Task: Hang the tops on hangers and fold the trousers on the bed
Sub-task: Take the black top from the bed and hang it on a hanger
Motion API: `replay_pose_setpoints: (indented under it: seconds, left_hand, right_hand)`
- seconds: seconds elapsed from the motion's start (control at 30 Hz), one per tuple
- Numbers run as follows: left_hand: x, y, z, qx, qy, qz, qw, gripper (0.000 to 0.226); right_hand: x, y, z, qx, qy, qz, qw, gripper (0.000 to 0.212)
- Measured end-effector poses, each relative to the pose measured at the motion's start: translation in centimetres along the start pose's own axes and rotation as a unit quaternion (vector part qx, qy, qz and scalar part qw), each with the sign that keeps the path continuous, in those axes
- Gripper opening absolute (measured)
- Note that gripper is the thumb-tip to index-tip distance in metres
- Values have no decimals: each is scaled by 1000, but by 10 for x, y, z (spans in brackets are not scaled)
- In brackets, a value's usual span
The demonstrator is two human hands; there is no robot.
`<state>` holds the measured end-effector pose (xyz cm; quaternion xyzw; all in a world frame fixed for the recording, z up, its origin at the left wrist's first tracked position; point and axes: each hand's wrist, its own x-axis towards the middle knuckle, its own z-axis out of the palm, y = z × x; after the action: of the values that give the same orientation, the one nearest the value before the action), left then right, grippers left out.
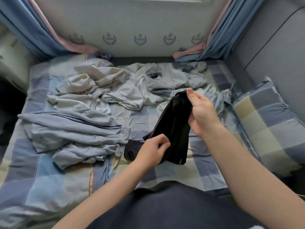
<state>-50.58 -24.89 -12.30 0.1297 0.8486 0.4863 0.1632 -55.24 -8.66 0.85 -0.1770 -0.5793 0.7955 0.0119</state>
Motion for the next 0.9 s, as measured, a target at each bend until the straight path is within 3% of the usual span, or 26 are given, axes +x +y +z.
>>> replay_pose_setpoints:
  seconds: [0.07,0.13,0.2,0.37,0.47,0.63,0.77,0.9]
  left_hand:
    - [2,2,1,-19,1,-12,1000,15]
    - [7,15,1,-34,2,-15,999,48]
    - [19,30,4,-20,6,-6,1000,59]
    - [29,39,9,-63,47,0,997,11]
    - [27,33,0,-145,59,-5,988,19]
    - [28,46,-20,-282,125,-41,950,25]
    - [25,70,-38,-364,150,-61,917,31]
    - [16,94,-53,-452,128,-59,881,29]
  right_hand:
    - [-1,-4,-3,18,14,9,1000,24]
    - [-2,-8,-5,29,17,17,999,23]
    - [-5,-10,-5,38,17,23,999,23]
    - [-3,-18,-5,73,38,34,996,22]
    - [4,-22,-16,93,61,49,993,20]
    - [10,-7,-44,39,20,112,993,22]
    - [-6,30,-52,-100,-41,122,987,17]
    - [-27,74,-52,-247,-164,51,954,45]
